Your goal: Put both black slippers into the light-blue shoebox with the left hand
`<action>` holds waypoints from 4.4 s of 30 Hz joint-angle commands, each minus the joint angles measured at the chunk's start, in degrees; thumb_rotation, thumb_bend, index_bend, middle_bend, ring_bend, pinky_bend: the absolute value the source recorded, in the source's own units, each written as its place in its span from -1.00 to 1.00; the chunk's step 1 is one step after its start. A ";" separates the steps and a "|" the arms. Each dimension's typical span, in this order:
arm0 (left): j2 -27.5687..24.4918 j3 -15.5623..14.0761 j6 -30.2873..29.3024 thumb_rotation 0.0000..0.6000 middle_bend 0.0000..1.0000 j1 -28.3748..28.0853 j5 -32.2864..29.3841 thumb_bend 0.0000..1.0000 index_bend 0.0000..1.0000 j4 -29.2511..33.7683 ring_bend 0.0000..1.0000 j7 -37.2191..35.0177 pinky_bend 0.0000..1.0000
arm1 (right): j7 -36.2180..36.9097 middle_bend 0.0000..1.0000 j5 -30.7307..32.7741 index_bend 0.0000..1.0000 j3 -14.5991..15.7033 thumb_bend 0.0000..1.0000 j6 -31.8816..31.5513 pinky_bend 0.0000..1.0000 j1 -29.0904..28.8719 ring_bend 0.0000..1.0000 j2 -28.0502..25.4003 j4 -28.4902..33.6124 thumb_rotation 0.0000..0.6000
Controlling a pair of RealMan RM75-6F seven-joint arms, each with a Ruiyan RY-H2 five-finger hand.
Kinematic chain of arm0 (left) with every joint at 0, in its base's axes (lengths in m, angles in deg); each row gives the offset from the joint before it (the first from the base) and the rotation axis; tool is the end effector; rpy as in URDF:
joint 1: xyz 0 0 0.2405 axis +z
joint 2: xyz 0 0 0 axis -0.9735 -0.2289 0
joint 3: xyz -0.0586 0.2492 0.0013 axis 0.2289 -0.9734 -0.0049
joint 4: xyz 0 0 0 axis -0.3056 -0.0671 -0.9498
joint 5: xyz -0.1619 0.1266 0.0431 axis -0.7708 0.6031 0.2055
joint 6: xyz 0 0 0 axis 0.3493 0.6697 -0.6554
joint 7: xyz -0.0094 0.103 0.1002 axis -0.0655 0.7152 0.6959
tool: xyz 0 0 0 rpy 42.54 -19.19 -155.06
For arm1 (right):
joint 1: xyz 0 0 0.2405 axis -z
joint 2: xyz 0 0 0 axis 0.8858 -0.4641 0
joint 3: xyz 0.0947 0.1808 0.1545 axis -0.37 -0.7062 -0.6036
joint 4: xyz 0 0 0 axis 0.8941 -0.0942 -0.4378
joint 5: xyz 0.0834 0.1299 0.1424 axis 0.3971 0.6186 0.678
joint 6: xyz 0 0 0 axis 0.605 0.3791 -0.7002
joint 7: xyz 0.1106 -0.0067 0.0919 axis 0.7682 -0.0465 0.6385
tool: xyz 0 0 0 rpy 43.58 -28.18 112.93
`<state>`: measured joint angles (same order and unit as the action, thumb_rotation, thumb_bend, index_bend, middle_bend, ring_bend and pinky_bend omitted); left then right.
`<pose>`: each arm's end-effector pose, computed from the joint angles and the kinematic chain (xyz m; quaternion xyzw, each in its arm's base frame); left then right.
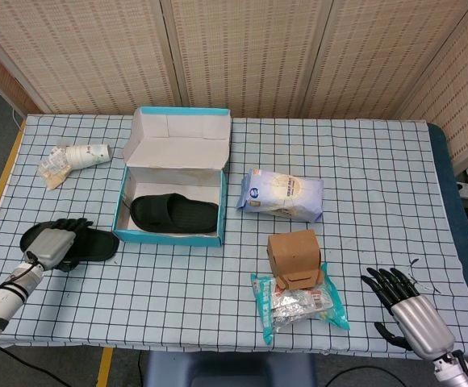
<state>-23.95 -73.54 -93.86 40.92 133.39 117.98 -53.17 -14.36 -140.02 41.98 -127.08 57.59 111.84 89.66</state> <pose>-0.3138 0.3289 0.1070 -0.7454 -0.4314 -0.1820 0.4744 -0.2827 -0.1267 0.1335 0.7275 -0.3800 0.3515 0.4502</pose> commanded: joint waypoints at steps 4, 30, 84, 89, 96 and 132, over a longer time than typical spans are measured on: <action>2.52 -0.14 1.53 1.00 -1.00 0.19 -2.10 -0.32 -1.00 -3.91 -1.00 3.05 -0.93 | 0.05 -1.00 -0.30 -1.00 0.20 -0.50 -0.14 -1.00 0.06 -1.00 -0.11 0.15 1.00; 9.79 1.71 -4.70 1.00 -0.16 4.66 0.79 0.08 -0.21 -14.10 -0.31 -1.56 -0.04 | 0.22 -1.00 -0.71 -1.00 0.39 -0.50 -0.60 -1.00 0.24 -1.00 -0.30 0.18 1.00; 6.61 -3.44 -15.90 1.00 -1.00 15.98 12.06 -0.31 -1.00 -7.34 -1.00 -3.96 -0.81 | -0.01 -1.00 -1.25 -1.00 0.89 -0.50 0.33 -1.00 -0.24 -1.00 -0.13 0.12 1.00; 9.11 -2.14 -17.09 1.00 -0.92 16.63 10.78 -0.23 -0.99 -10.37 -0.89 -2.60 -0.38 | 0.02 -1.00 -1.07 -1.00 0.78 -0.50 0.10 -1.00 -0.15 -1.00 -0.17 0.17 1.00; 10.76 -1.46 -21.16 1.00 0.14 17.44 12.89 0.03 -0.09 -13.49 0.10 -6.04 0.42 | -0.07 -1.00 -1.09 -1.00 0.84 -0.50 0.26 -1.00 -0.18 -1.00 -0.18 0.19 1.00; -3.76 11.14 -22.56 1.00 0.31 -5.35 29.29 0.83 0.37 9.76 0.21 -5.08 0.53 | -4.14 -1.00 0.64 -1.00 0.49 -0.50 2.77 -1.00 -0.32 -1.00 1.55 0.62 1.00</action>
<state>-28.77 -66.45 -120.57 40.38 163.31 126.39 -63.79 -18.18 -139.75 42.63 -124.60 57.27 113.18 90.19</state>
